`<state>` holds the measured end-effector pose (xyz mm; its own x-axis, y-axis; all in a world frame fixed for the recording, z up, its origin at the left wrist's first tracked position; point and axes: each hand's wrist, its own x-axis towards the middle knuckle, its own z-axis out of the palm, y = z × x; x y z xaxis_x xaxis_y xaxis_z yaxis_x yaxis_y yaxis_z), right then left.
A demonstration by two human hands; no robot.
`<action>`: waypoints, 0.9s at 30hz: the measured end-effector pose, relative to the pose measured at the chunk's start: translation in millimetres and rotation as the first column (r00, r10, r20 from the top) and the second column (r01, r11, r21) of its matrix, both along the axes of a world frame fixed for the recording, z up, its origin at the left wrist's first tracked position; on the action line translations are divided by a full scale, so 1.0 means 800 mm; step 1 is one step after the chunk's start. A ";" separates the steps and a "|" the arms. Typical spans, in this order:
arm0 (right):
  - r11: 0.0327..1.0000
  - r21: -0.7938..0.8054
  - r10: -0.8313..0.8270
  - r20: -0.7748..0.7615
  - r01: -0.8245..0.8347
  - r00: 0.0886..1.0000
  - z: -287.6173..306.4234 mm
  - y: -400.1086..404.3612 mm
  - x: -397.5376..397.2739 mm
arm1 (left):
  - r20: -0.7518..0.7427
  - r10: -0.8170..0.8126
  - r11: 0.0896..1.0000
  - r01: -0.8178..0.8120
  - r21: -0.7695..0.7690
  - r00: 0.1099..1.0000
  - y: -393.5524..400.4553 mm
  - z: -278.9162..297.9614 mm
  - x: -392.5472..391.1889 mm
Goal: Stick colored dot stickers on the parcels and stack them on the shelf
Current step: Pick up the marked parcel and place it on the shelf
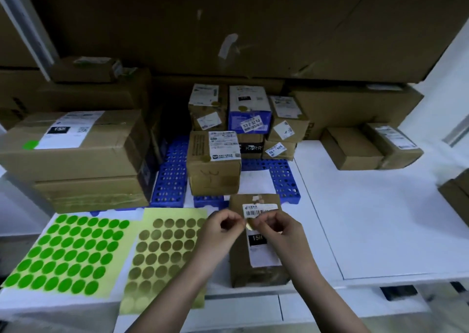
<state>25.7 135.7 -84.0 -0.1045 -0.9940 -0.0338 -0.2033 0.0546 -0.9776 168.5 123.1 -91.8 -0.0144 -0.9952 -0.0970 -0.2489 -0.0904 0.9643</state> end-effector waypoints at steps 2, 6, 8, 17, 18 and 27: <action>0.999 0.027 0.025 -0.043 -0.024 0.999 -0.004 0.009 -0.007 | 0.026 0.000 1.000 0.000 0.023 1.000 0.011 -0.004 -0.006; 0.998 0.045 0.049 -0.210 -0.041 0.977 -0.019 0.025 -0.014 | 0.165 0.034 0.999 -0.037 0.016 0.986 0.029 -0.021 -0.010; 0.999 0.027 0.053 -0.344 -0.047 0.937 -0.024 0.030 -0.015 | 0.283 0.045 0.999 -0.042 -0.017 0.958 0.038 -0.027 -0.012; 0.989 -0.144 -0.082 -0.646 -0.016 0.759 -0.048 0.039 -0.010 | 0.550 0.055 0.996 -0.009 -0.085 0.833 0.049 -0.033 -0.009; 0.986 -0.166 -0.102 -0.660 -0.012 0.744 -0.051 0.039 -0.010 | 0.557 0.046 0.997 -0.006 -0.074 0.829 0.050 -0.033 -0.008; 0.944 -0.329 -0.230 -0.732 -0.037 0.641 -0.068 0.039 -0.015 | 0.684 0.133 0.959 0.082 -0.273 0.717 0.052 -0.044 -0.009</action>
<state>13.5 166.6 -138.2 -0.0563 -0.9220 0.3832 -0.8819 -0.1341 -0.4521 161.5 165.0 -126.9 -0.0251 -0.9802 0.1962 -0.8531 0.1233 0.5070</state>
